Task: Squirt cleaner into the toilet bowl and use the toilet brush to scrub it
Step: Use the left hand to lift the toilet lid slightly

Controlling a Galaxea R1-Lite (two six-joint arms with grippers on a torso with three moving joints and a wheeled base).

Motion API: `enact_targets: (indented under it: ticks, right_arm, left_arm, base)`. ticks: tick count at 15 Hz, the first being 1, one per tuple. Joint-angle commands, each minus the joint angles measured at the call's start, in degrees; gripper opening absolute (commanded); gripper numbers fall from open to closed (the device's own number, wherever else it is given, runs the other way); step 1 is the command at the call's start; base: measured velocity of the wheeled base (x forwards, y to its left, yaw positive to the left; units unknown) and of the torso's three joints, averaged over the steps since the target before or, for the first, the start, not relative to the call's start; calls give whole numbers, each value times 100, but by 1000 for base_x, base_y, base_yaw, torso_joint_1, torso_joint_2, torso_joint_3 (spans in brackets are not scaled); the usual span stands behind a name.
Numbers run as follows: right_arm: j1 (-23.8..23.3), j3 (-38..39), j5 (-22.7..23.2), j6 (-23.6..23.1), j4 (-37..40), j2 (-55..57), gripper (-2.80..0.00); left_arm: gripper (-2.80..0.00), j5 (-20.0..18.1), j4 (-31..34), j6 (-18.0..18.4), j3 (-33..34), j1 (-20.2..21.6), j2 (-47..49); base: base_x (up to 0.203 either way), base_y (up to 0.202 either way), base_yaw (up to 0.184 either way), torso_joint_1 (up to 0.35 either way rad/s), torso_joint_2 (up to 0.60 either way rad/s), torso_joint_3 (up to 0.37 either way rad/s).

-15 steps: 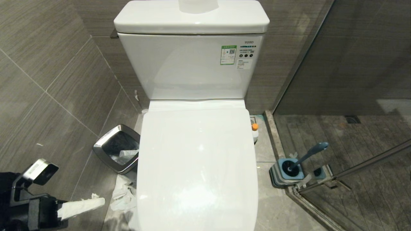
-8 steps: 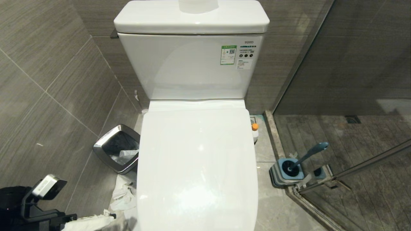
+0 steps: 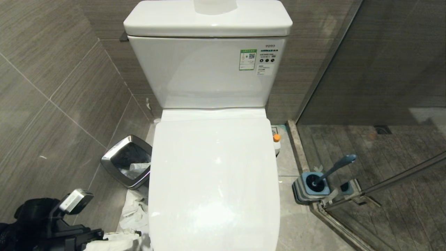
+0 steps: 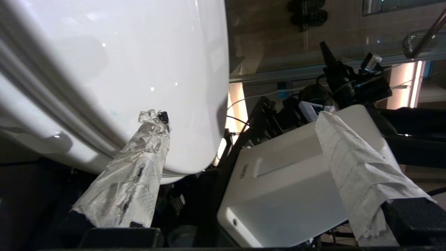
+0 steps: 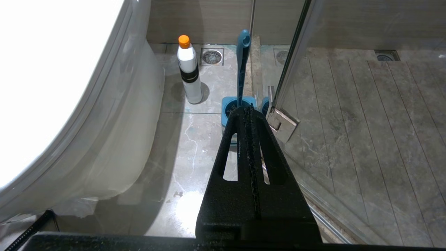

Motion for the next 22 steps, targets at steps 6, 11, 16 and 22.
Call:
enact_targets:
  ticks: [6, 11, 16, 22]
  right_arm:
    - [0, 148, 0, 1, -4, 0, -280]
    - [0, 141, 0, 1, -4, 0, -280]
    - [0, 143, 0, 1, -4, 0, -280]
    - [0, 143, 0, 1, -4, 0, -280]
  left_arm:
    - [0, 223, -740, 67, 193, 179, 610]
    - [0, 796, -742, 216, 226, 29, 682]
    - [0, 1215, -743, 234, 208, -242, 691]
    - [0, 1573, -751, 207, 135, -606, 849]
  base:
    - [0, 0, 0, 0, 0, 0]
    - [0, 0, 0, 0, 0, 0]
    - [0, 0, 0, 0, 0, 0]
    - [0, 0, 0, 0, 0, 0]
